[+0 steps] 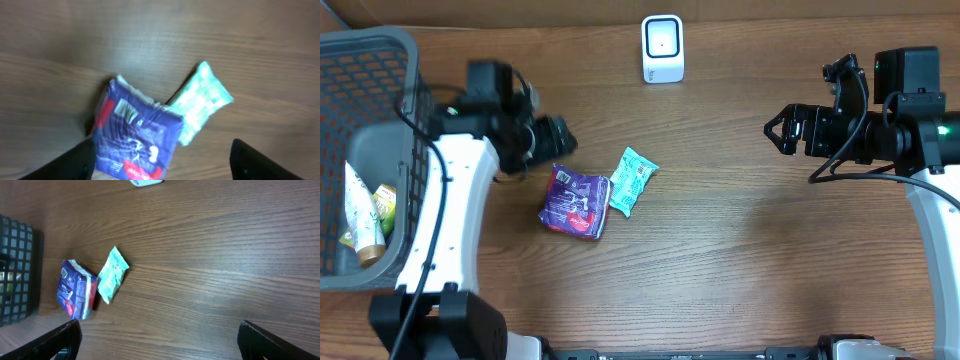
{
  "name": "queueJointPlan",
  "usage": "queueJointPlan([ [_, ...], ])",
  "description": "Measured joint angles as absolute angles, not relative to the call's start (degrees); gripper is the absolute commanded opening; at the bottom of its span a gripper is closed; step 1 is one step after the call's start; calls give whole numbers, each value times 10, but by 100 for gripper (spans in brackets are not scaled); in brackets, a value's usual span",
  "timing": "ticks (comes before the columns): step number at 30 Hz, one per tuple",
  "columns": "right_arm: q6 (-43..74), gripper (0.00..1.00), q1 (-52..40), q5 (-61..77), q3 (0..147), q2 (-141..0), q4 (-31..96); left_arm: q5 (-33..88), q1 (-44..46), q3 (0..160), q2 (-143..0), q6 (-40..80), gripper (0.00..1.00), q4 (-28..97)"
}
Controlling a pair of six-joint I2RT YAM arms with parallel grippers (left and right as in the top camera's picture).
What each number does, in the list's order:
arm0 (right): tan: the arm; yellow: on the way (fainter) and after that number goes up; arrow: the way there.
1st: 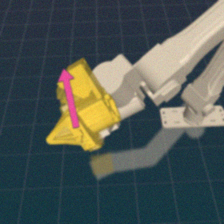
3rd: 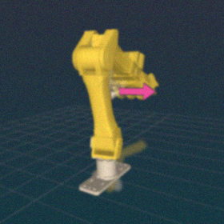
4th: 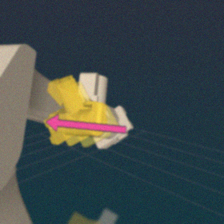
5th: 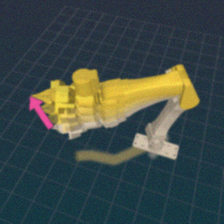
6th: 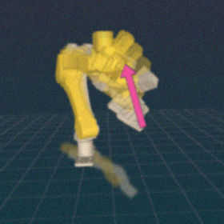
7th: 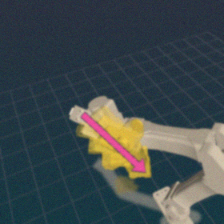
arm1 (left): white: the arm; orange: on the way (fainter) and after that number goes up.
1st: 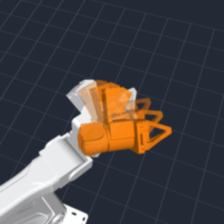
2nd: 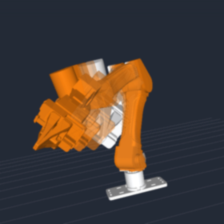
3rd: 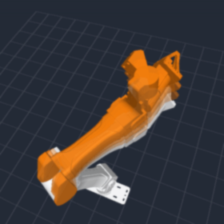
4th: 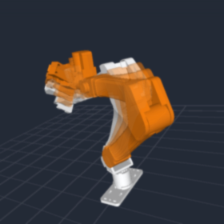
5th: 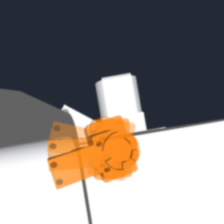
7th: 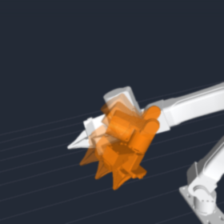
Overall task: Scan the item barcode
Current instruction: 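Carry the purple bag out and set it beside the wipes pack, then reach the left gripper into the basket and grasp the white-and-gold tube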
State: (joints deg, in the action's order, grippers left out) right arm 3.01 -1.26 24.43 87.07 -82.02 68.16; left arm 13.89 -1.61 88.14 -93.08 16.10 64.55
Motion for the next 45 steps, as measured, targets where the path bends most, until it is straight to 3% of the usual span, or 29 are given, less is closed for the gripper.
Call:
queueJointPlan([
  [8, 30, 100, -13, 244, 871, -820, 681, 87, -41, 1211, -931, 120, 100, 790],
  [15, 30, 100, -13, 244, 871, -820, 681, -20, -137, 1358, -924, 118, 100, 915],
  [23, 30, 100, -13, 244, 871, -820, 681, -85, -326, 1345, -928, 121, 100, 904],
  [27, 30, 100, -13, 244, 871, -820, 681, -93, -377, 1318, -952, 121, 100, 900],
  [32, 30, 100, -13, 244, 871, -820, 681, -90, -401, 1260, -1010, 121, 100, 894],
  [39, 30, 100, -13, 244, 871, -820, 681, -96, -402, 1202, -1087, 121, 89, 870],
  [45, 30, 100, -13, 244, 871, -820, 681, -120, -402, 1179, -1135, 121, 88, 867],
])
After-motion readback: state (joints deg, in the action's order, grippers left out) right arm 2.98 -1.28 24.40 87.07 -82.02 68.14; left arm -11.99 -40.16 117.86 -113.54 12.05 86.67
